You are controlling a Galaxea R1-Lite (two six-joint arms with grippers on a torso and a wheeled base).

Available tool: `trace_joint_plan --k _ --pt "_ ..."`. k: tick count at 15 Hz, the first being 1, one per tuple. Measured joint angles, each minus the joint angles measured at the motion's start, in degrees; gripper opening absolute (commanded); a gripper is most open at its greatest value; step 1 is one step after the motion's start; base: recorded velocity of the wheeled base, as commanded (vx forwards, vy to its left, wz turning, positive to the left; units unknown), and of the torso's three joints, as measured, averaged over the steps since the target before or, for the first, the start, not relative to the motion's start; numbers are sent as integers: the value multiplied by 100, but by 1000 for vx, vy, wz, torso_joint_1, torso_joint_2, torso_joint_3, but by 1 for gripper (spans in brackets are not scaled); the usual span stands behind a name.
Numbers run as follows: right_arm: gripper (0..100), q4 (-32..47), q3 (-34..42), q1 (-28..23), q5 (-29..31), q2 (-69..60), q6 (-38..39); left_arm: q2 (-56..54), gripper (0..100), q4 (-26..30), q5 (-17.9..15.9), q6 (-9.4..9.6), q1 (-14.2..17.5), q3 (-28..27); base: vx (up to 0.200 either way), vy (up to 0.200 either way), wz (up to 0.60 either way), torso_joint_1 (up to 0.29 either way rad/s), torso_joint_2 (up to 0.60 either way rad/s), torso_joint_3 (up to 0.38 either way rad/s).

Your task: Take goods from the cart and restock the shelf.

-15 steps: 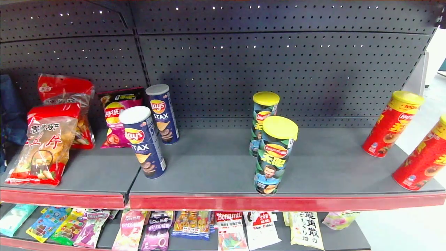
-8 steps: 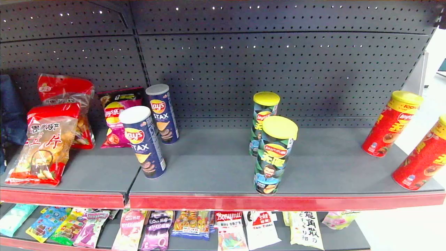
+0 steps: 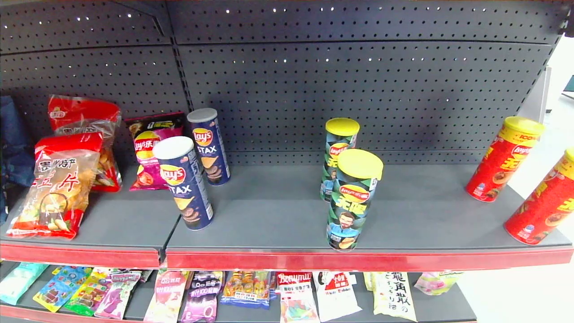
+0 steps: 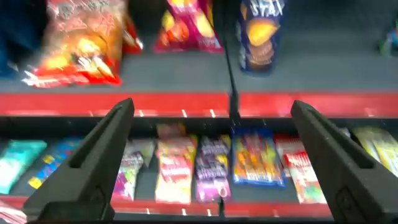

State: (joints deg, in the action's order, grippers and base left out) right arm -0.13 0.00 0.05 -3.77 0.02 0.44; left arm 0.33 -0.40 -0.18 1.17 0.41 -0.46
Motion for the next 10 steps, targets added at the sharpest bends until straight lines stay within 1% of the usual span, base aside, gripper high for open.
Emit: trace_joint_plan --k 1,3,10 --pt "100 -2 0 5 0 0 0 -4 100 61 -48 -2 0 16 0 0 0 0 0 0" --pt "100 -2 0 2 0 0 0 -6 100 102 -285 -20 -6 20 0 0 0 0 0 0" --pt "100 -7 0 2 -24 0 -77 -6 100 105 -293 -28 -11 20 0 0 0 0 0 0"
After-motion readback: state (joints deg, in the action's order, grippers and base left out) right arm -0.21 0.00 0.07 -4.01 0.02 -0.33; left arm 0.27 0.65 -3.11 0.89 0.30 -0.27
